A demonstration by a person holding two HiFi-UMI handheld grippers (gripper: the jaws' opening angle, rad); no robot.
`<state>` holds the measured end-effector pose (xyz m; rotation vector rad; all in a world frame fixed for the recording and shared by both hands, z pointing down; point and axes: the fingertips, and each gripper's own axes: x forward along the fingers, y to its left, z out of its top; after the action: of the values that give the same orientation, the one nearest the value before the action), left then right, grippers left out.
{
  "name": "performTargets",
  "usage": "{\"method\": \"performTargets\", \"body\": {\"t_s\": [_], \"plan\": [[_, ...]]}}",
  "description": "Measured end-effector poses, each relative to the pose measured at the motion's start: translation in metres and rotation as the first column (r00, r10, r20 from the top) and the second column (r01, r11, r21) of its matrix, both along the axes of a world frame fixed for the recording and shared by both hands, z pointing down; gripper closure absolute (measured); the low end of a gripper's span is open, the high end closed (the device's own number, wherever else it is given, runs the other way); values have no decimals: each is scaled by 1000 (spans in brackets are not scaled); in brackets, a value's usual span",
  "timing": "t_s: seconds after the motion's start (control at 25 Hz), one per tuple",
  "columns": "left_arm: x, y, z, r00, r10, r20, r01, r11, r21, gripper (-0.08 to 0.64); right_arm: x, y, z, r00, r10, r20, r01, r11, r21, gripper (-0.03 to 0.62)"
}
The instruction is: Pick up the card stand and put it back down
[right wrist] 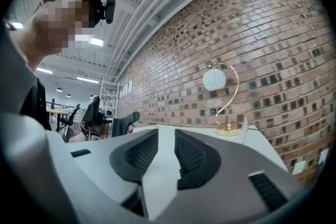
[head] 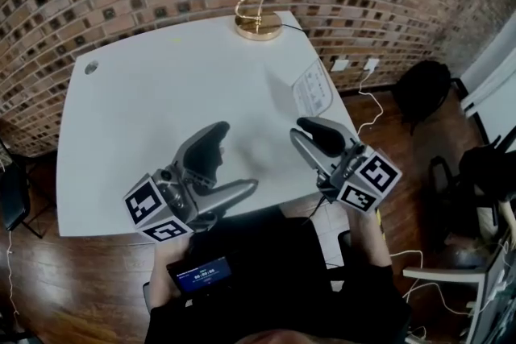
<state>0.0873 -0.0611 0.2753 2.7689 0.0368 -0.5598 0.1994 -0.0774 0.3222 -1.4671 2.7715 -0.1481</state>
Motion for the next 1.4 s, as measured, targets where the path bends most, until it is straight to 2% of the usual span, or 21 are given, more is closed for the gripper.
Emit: {"method": "performTargets", "body": {"t_s": [0.16,0.28,0.4,0.56,0.76,0.92,1.2,1.4], "plan": [[7,-6,5,999,21,33,-21,1000,-5,114,25,3,10,996,80,-34,-81,996,-39,469],[10,-7,7,998,40,45,-39,999,-3,114,39,5,20,988,138,-73,-142,988,-64,435],[11,-10,8,998,48,48,-47,999,-7,114,60,0,31,967,230,-110,-240,967,-86,374],[15,-13,9,996,52,68,-52,999,0,114,90,-16,43,941,328,-88,-337,932,-131,363],[15,-13,8,991,58,117,-62,997,35,114,77,-38,51,955,276,-107,-291,940,-177,361],[10,-21,4,988,35,153,-44,997,56,114,75,-54,55,957,271,-100,-286,934,-212,363],[3,-24,0,988,25,152,-36,997,68,114,80,-57,56,955,292,-58,-297,925,-237,463],[7,-23,4,988,39,153,-47,998,49,114,83,-56,56,959,281,-23,-278,927,-251,497]]}}
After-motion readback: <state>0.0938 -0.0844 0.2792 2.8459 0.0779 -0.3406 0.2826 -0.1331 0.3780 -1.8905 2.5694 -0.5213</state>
